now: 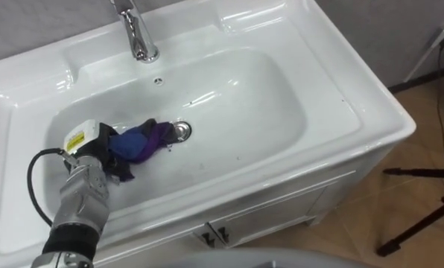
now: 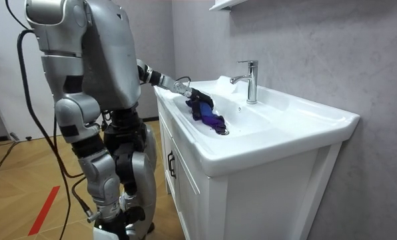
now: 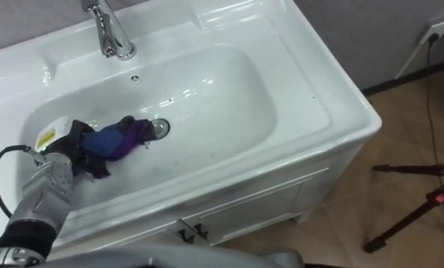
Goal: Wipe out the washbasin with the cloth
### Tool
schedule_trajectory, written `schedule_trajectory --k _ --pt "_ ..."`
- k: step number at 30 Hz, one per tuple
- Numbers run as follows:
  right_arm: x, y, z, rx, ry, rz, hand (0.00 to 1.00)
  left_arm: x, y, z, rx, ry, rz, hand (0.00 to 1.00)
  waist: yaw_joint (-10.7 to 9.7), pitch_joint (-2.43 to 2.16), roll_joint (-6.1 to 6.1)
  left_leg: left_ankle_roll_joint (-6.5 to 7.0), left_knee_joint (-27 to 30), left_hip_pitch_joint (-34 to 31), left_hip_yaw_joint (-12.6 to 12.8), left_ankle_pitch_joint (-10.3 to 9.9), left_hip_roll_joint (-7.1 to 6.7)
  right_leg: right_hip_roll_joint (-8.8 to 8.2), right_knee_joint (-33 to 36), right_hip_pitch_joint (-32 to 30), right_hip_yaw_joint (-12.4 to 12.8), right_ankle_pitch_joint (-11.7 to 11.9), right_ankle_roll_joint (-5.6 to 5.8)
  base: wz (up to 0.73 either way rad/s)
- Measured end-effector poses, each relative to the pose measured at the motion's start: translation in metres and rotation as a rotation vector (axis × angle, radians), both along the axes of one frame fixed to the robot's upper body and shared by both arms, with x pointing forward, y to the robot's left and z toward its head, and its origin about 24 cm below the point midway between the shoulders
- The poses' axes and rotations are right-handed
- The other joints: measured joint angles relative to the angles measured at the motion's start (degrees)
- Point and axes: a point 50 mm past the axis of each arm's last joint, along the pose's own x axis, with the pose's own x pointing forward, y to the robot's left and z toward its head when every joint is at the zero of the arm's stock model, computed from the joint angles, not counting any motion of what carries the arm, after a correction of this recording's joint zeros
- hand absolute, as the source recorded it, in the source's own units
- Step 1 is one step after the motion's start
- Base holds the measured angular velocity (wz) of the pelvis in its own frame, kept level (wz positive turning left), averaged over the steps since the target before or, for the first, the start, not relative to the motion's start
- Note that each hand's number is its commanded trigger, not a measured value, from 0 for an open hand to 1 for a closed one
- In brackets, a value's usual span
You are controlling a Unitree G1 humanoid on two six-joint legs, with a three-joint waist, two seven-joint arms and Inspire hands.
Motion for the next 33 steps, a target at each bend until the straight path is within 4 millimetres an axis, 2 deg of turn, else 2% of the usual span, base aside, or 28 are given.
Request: schedule_trajectory --k 9,15,20,23,24,25,33 --pt "0.005 0.004 -0.001 0.008 -0.001 0.049 0.0 0.01 -0.008 0.003 0.006 0.018 -0.024 1.0 0.0 -0.05 -0.41 0.0 0.0 -0.2 -0.6 0.0 -0.07 -0.11 -0.2 0.2 -0.8 0.0 0.01 0.06" --pt "0.009 0.014 -0.004 0.031 -0.005 0.068 0.0 0.025 -0.019 0.007 0.008 0.001 -0.057 1.0 -0.7 0.59 -1.38 -0.04 0.1 -0.6 -0.6 0.0 -0.18 -0.33 -0.3 0.0 -1.5 0.0 0.16 0.08" --pt "0.013 0.015 -0.003 0.033 -0.016 0.071 0.0 0.038 -0.035 0.011 -0.001 -0.009 -0.085 1.0 -3.0 0.6 -1.31 -0.02 0.0 -2.0 -0.5 0.0 -0.82 -1.0 -0.4 -0.9 -1.7 0.5 0.91 0.05" --pt "0.016 0.017 -0.004 0.034 -0.025 0.077 0.0 0.047 -0.039 0.017 -0.001 -0.03 -0.1 1.0 -5.1 0.36 -0.67 0.0 0.1 -3.2 -0.3 0.0 -0.98 -1.18 -0.2 -2.1 -1.5 0.8 1.29 0.0" --pt "0.016 0.019 -0.005 0.037 -0.024 0.073 0.0 0.052 -0.042 0.021 0.004 -0.039 -0.111 1.0 -6.0 0.68 -0.86 0.0 0.1 -3.3 -0.1 0.0 -0.95 -1.17 -0.2 -2.2 -1.5 0.9 1.31 -0.04" --pt "0.014 0.019 -0.005 0.038 -0.021 0.068 0.0 0.056 -0.045 0.023 -0.002 -0.045 -0.119 1.0 -6.6 0.81 -0.95 0.0 0.1 -3.2 0.1 0.0 -0.86 -1.09 0.1 -2.3 -1.3 0.9 1.28 -0.1" --pt "0.0 0.017 -0.005 0.009 0.024 0.065 0.0 0.071 -0.06 0.031 -0.06 -0.078 -0.143 1.0 -10.3 1.06 -0.38 0.0 0.0 -2.2 2.0 0.0 -0.62 -0.78 0.6 -2.4 0.7 1.0 1.22 -0.17"
